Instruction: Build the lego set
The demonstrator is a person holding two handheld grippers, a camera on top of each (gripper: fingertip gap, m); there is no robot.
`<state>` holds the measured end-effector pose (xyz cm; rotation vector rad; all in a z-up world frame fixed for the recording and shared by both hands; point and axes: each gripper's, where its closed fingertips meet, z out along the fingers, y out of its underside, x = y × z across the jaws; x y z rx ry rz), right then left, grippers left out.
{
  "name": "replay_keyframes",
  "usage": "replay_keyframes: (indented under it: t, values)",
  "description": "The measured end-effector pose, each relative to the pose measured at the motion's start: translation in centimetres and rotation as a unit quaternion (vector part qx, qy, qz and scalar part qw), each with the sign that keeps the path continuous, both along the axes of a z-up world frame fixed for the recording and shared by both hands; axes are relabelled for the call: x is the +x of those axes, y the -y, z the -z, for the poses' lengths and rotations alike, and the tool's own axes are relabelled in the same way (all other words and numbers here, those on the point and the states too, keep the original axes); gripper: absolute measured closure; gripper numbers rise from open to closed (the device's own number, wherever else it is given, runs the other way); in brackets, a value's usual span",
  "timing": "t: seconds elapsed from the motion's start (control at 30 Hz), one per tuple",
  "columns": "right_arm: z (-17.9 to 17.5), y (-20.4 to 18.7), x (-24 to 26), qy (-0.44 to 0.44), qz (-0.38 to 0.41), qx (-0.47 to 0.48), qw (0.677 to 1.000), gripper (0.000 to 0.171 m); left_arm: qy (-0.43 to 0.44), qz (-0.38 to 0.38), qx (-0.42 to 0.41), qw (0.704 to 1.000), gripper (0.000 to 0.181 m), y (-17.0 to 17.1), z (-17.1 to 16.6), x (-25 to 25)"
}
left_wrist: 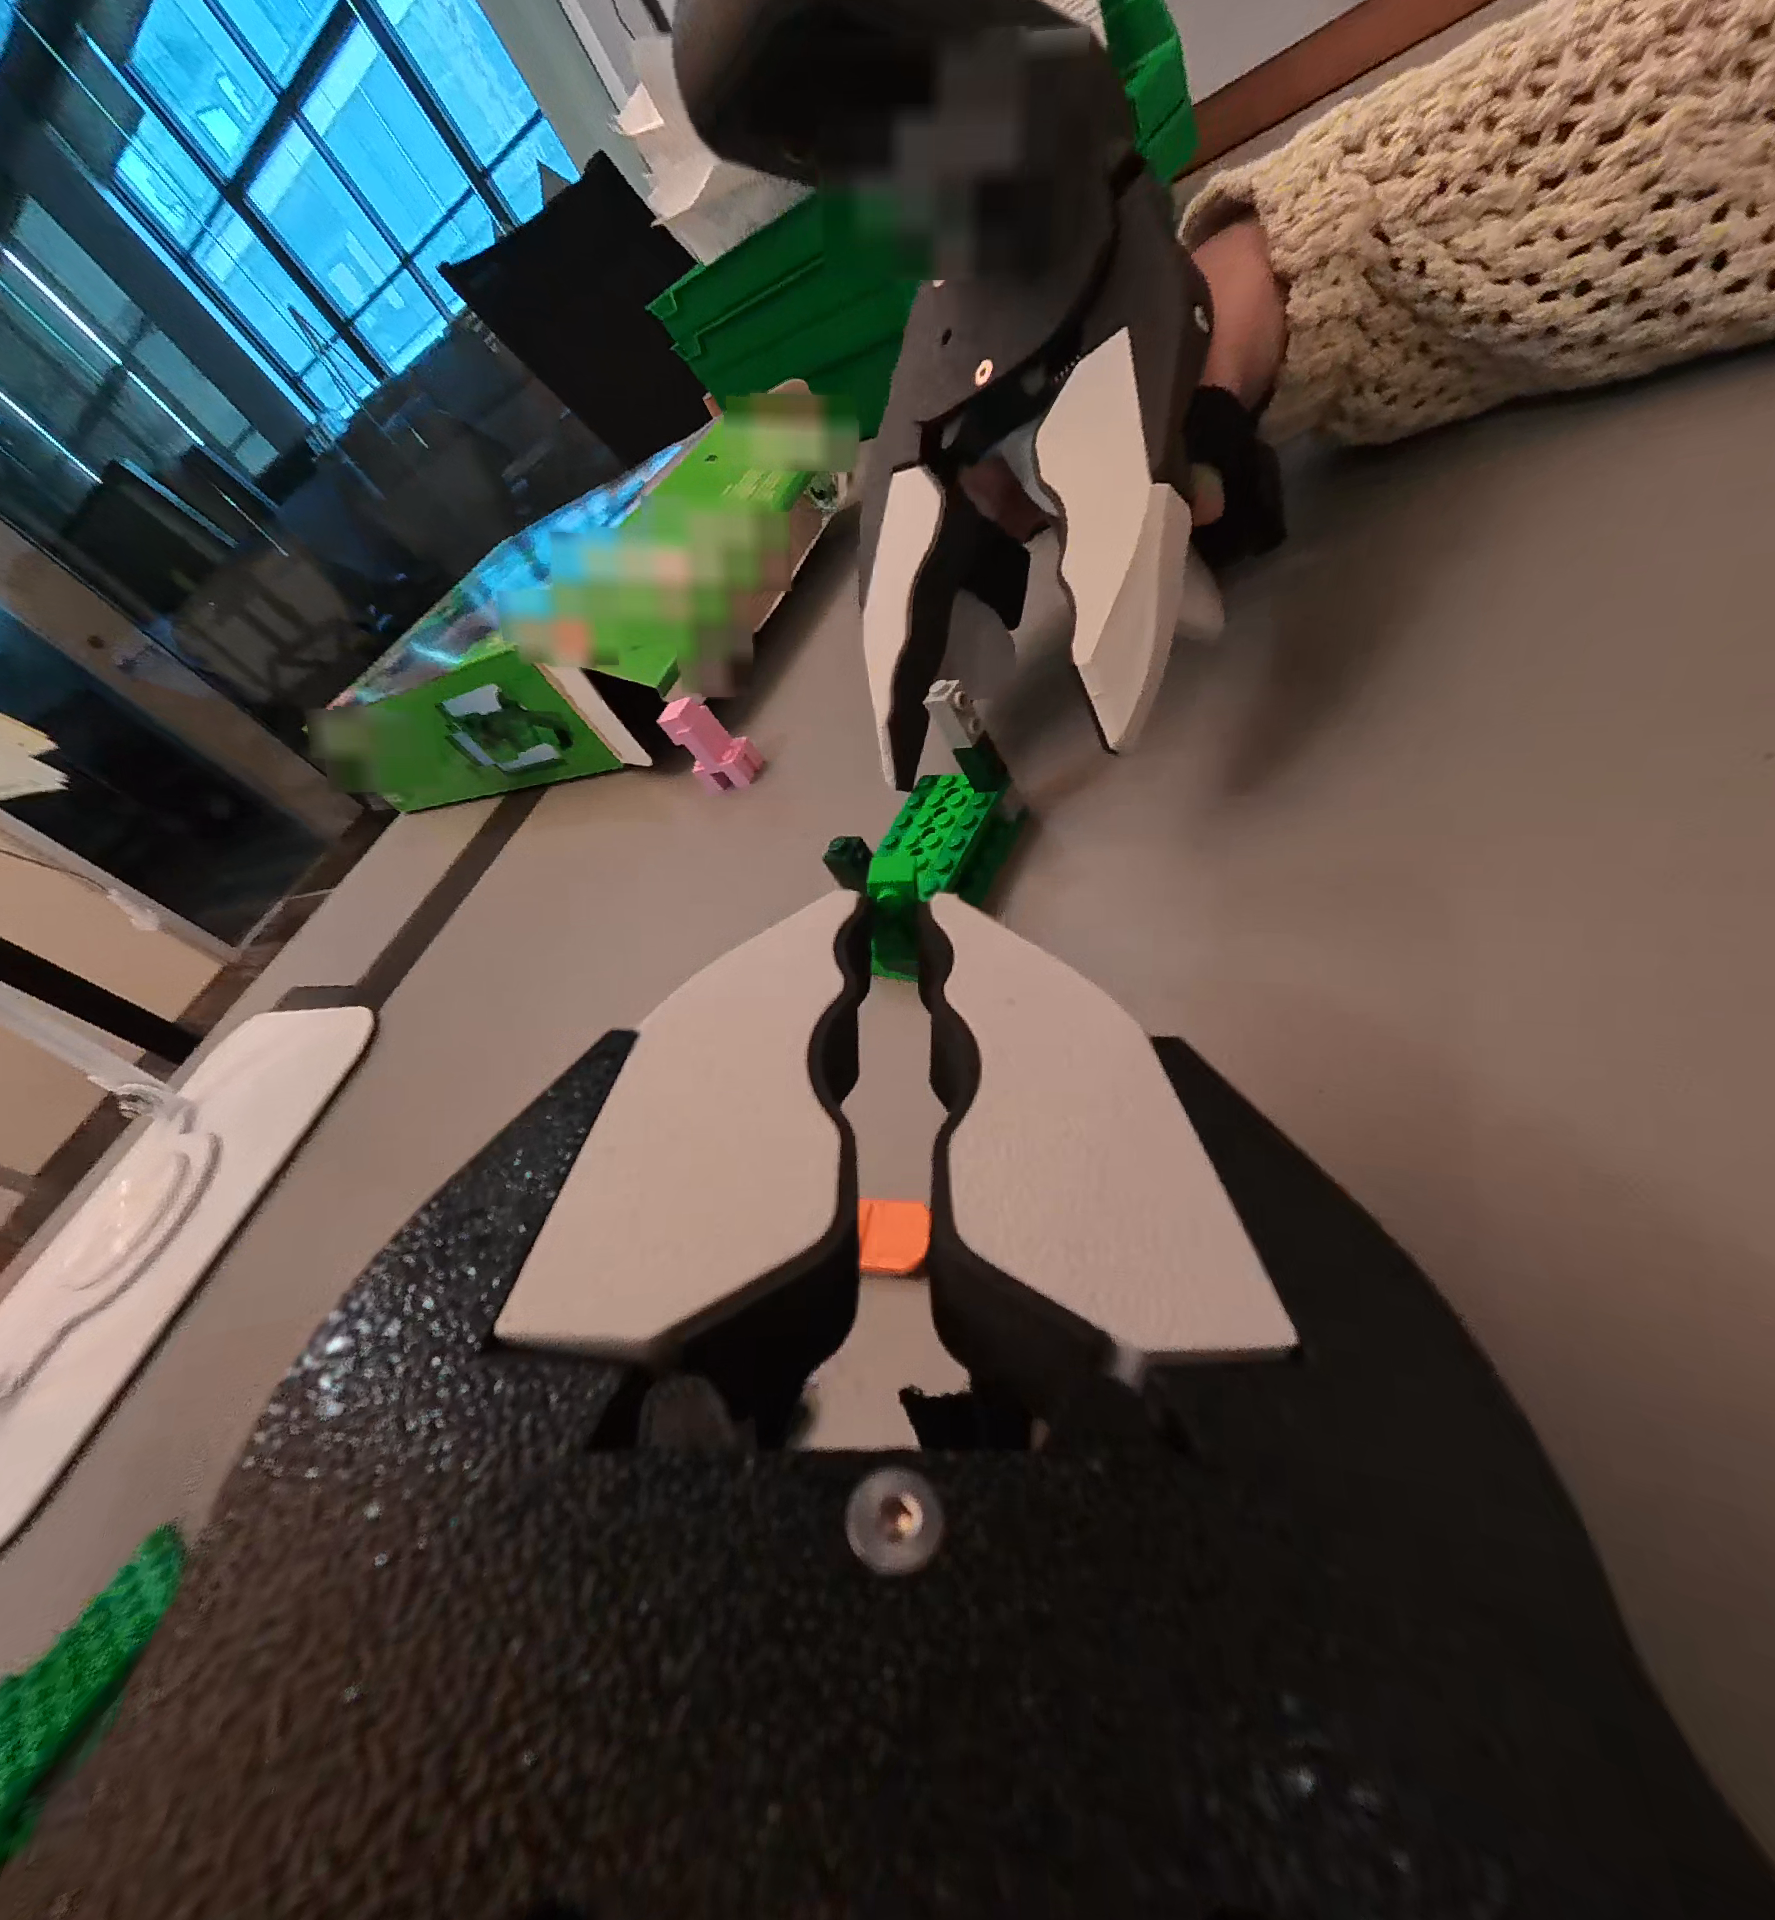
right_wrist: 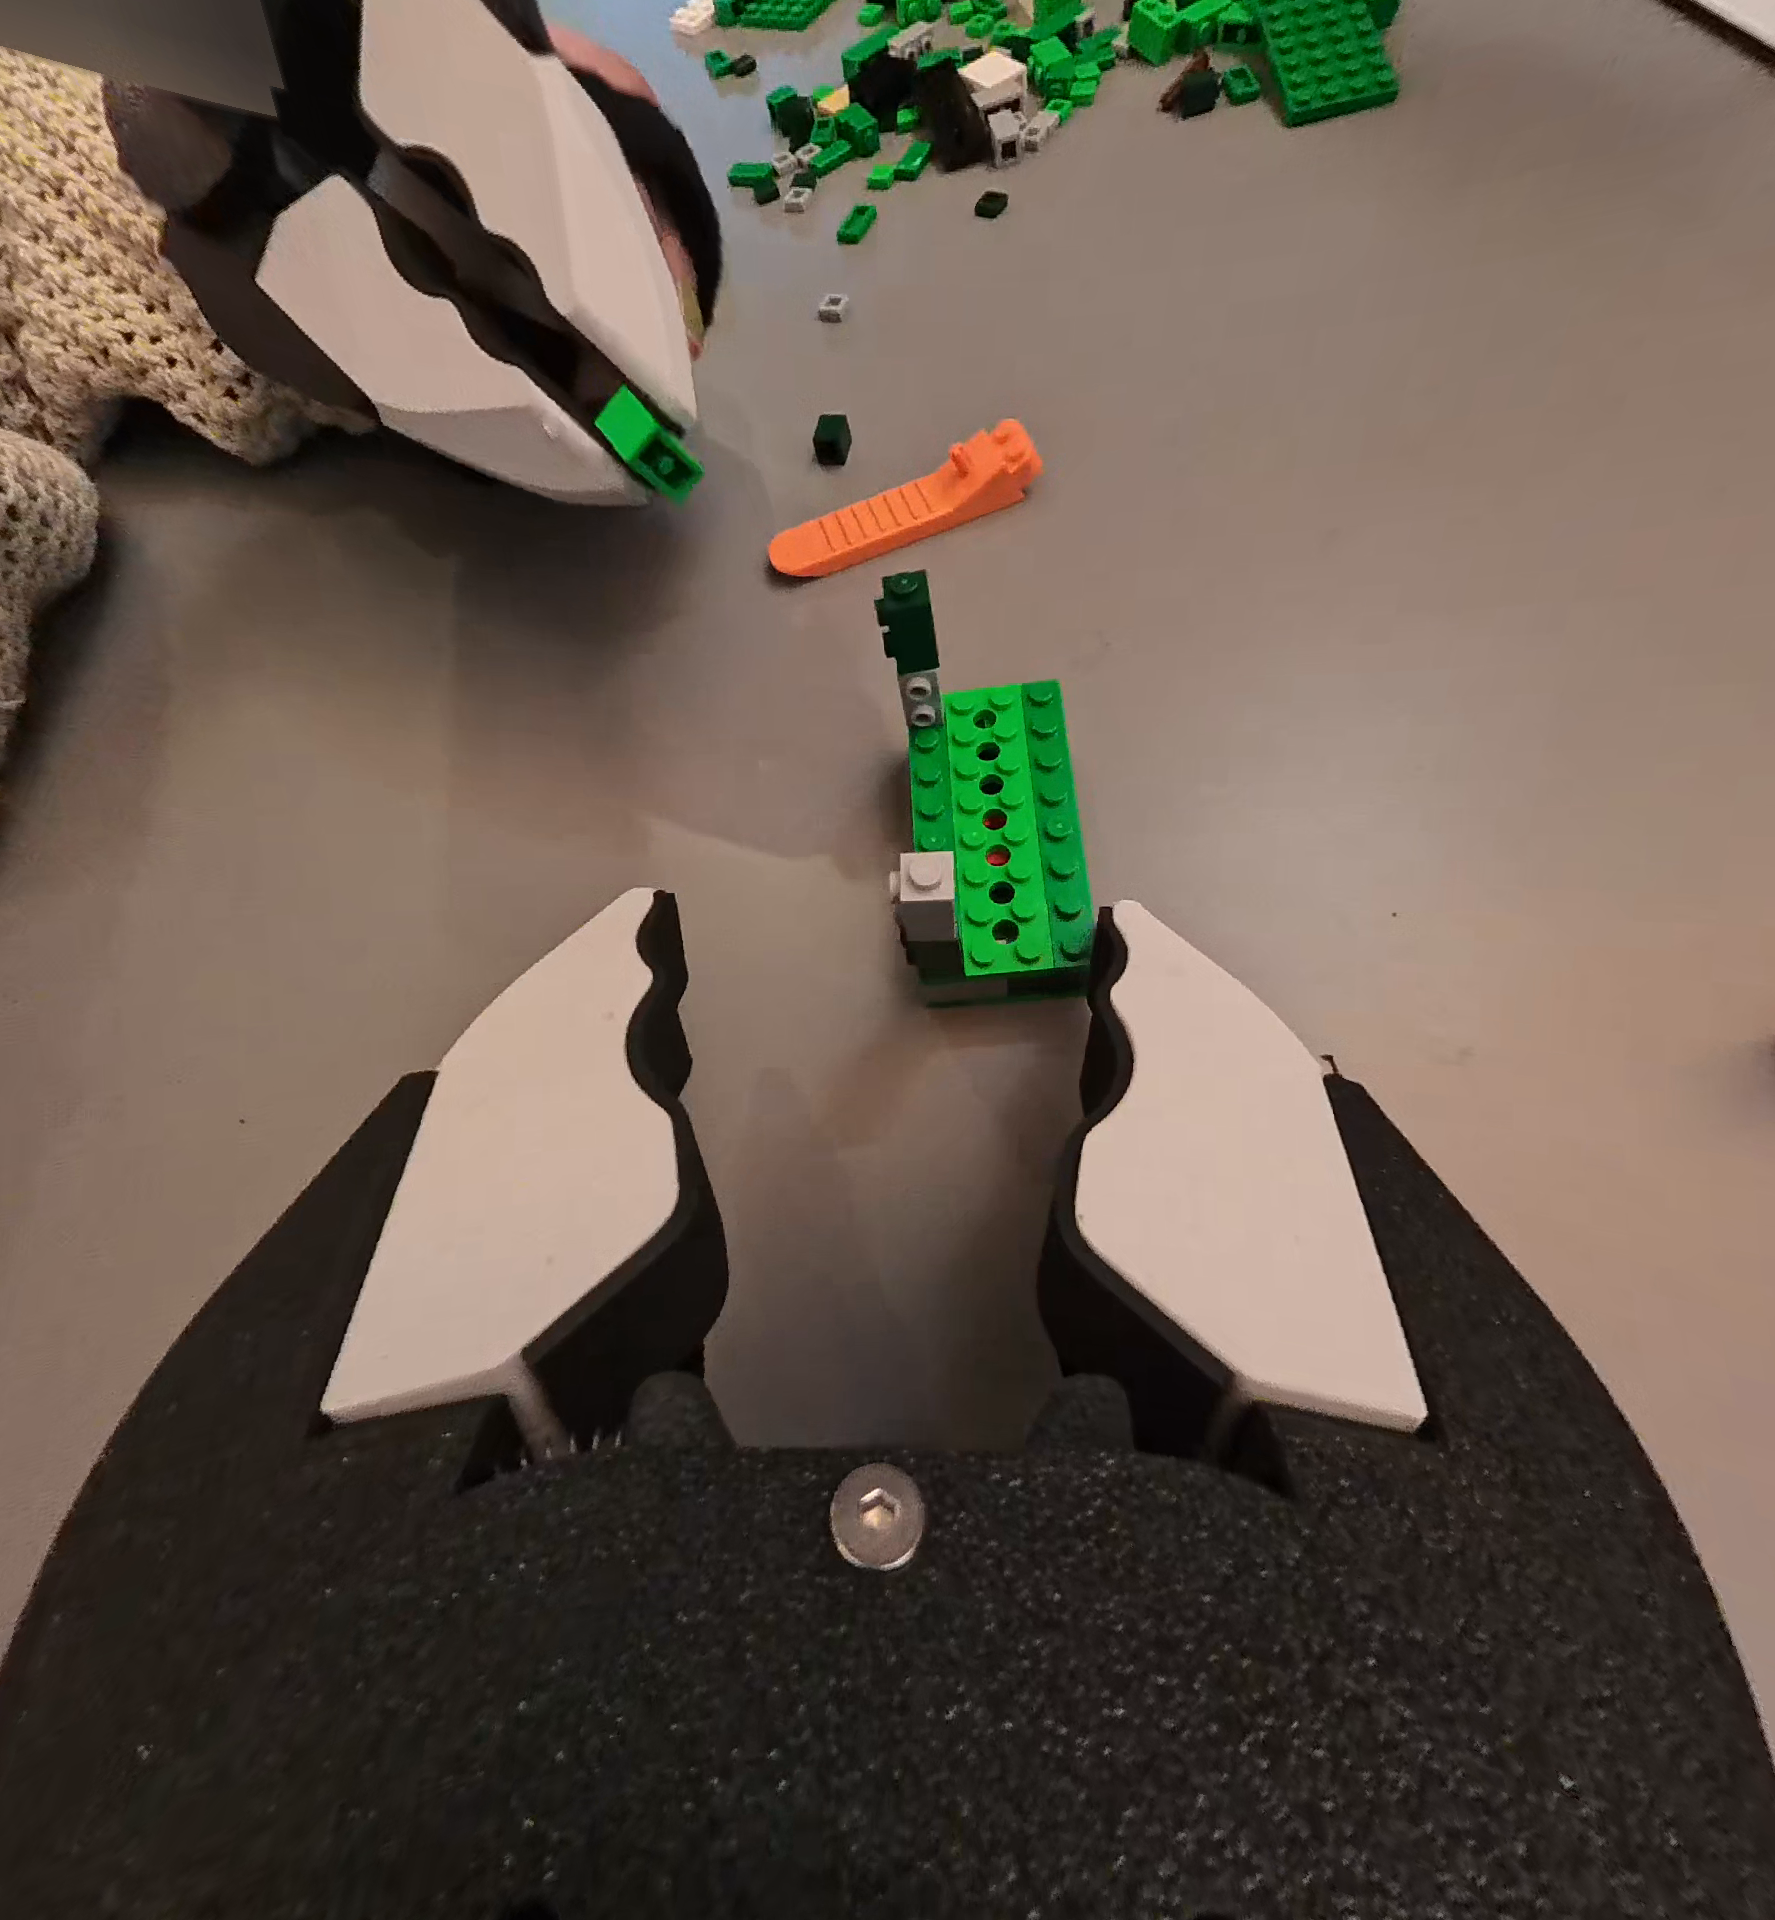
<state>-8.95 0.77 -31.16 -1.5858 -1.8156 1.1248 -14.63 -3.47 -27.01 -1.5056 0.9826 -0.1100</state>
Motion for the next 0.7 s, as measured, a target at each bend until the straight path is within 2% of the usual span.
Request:
replay_keyframes:
  t: [0.27, 0.6, 0.7]
  values:
    - [0.4, 1.2, 0.0, 0.018, -0.016, -0.009, 1.0, 0.099, 0.059, -0.007, -0.034, 0.998, 0.174, -0.5, -0.3, -0.6]
    - [0.4, 6.3, -0.5, 0.024, -0.098, -0.022, 0.995, 0.1, 0.093, -0.019, -0.035, 0.995, 0.174, -0.8, -1.3, -1.6]
    - [-1.2, 5.2, -0.3, -0.006, -0.076, 0.012, 0.997, 0.111, 0.082, -0.004, -0.03, 0.996, 0.174, -0.1, -2.8, -1.2]
